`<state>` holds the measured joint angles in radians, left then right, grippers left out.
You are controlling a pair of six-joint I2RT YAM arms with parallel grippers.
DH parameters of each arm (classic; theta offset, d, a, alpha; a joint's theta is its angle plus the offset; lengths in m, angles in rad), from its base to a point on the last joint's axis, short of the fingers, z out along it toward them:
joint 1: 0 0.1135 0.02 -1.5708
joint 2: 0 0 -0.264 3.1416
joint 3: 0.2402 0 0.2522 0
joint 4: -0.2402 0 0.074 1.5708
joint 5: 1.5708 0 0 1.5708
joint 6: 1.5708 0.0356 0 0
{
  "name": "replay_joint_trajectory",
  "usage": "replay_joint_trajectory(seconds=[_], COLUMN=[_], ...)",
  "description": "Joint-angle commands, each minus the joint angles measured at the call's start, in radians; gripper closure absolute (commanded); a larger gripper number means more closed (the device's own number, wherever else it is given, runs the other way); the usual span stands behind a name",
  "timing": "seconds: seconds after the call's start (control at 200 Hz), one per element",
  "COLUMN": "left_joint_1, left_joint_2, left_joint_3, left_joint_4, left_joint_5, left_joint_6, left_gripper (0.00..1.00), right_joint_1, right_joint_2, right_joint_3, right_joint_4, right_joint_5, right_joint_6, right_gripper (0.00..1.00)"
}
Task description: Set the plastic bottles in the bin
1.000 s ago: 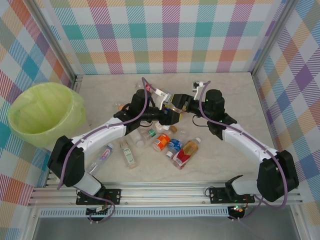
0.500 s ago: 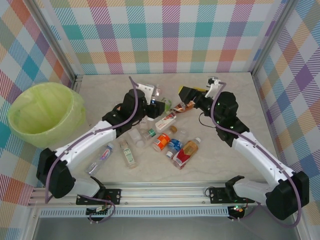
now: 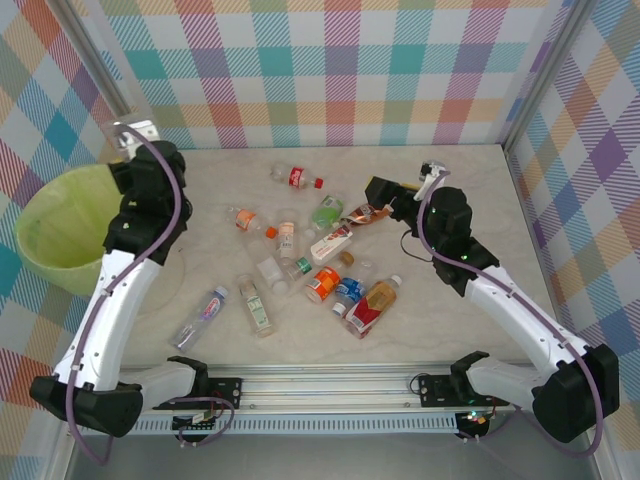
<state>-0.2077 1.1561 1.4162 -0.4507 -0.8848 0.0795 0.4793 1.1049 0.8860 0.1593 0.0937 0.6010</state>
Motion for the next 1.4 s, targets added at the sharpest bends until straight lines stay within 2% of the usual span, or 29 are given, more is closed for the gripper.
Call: replay_joint_trajectory(seconds=[0.0,0.085,0.24,0.365,0.52,0.76,0.925,1.04,1.17,1.3,1.35,1.395], left_joint_1=[0.137,0.263,0.434,0.520,0.531,0.533,0.534,0.533,0.533,0.526,0.504,0.438], left_joint_2=[-0.003,0.006,0.021,0.045,0.069,0.088,0.070,0.048,0.017,-0.036,-0.060,-0.079], left_joint_3=[0.016,-0.004,-0.052,-0.080,-0.139,-0.177,-0.166,-0.147,-0.111,-0.103,-0.102,-0.102], left_joint_4=[-0.093,-0.137,-0.172,-0.237,-0.256,-0.244,-0.245,-0.243,-0.248,-0.245,-0.246,-0.251], left_joint_5=[-0.059,-0.003,0.135,0.280,0.304,0.301,0.341,0.364,0.451,0.615,0.641,0.645], left_joint_6=[-0.038,-0.126,-0.280,-0.370,-0.429,-0.452,-0.445,-0.437,-0.428,-0.458,-0.461,-0.453], left_gripper=[0.51,0.49,0.46,0.48,0.43,0.34,0.25,0.15,0.08,0.04,0.03,0.00], right_joint_1=[0.004,0.003,0.002,0.002,0.002,0.002,0.003,0.003,0.002,0.002,0.002,0.002], right_joint_2=[0.002,0.002,0.011,0.032,0.080,0.131,0.120,0.106,0.090,0.080,0.076,0.074], right_joint_3=[0.011,0.020,0.045,0.058,0.088,0.131,0.117,0.113,0.108,0.091,0.081,0.073], right_joint_4=[-0.025,-0.051,-0.111,-0.139,-0.182,-0.227,-0.228,-0.228,-0.227,-0.213,-0.203,-0.195], right_joint_5=[0.031,0.037,0.037,0.023,-0.003,-0.027,-0.018,-0.003,0.015,0.043,0.048,0.055], right_joint_6=[-0.045,-0.060,-0.086,-0.085,-0.074,-0.059,-0.050,-0.050,-0.061,-0.058,-0.052,-0.045], right_gripper=[0.00,0.00,0.00,0.00,0.00,0.00,0.00,0.00,0.00,0.01,0.00,0.00])
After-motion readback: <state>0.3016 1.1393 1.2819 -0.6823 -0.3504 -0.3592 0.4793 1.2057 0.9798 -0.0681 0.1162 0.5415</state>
